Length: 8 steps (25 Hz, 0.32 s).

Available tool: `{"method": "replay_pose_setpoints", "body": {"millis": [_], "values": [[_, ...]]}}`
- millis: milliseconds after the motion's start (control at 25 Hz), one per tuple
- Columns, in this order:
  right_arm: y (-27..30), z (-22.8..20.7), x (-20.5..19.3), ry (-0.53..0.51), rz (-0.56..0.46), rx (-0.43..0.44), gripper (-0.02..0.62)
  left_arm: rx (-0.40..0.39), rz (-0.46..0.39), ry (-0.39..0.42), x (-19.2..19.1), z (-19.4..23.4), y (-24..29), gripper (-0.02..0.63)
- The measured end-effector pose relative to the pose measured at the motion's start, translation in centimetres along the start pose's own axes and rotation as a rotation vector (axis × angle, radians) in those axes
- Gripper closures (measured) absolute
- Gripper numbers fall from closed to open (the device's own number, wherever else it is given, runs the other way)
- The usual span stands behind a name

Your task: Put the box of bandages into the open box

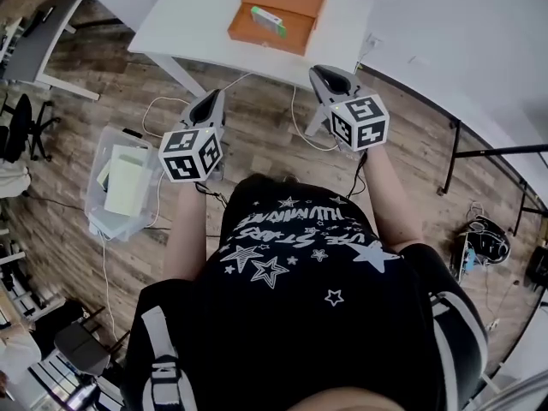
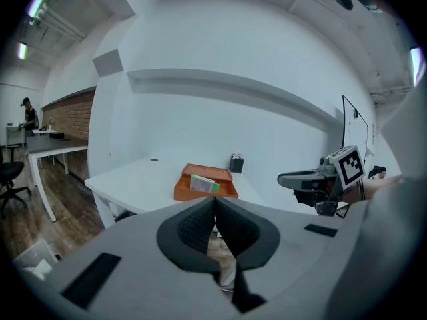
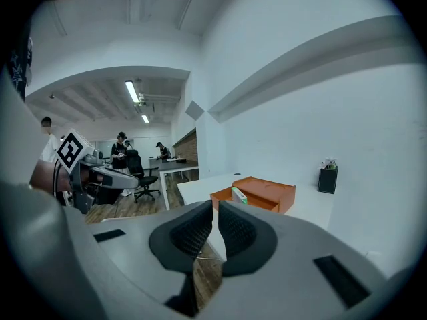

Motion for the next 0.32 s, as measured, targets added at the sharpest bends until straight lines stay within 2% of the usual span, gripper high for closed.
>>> {"method": "replay_pose_setpoints", "body": {"millis": [320], "values": [[1.1, 0.7, 1.3, -0.015, 0.031, -0.008, 0.537, -0.018, 0.01, -0.022, 1.2, 1.3, 0.2, 0.586]]}}
Point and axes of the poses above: the fingertips, and each gripper's own axes: y forward along the fingers, z to its left, x out of its top, the point moved 9 cm from there along -y, backward along the fingers, and after that the axes turned 12 degrees about x, right-handed, at the moved point
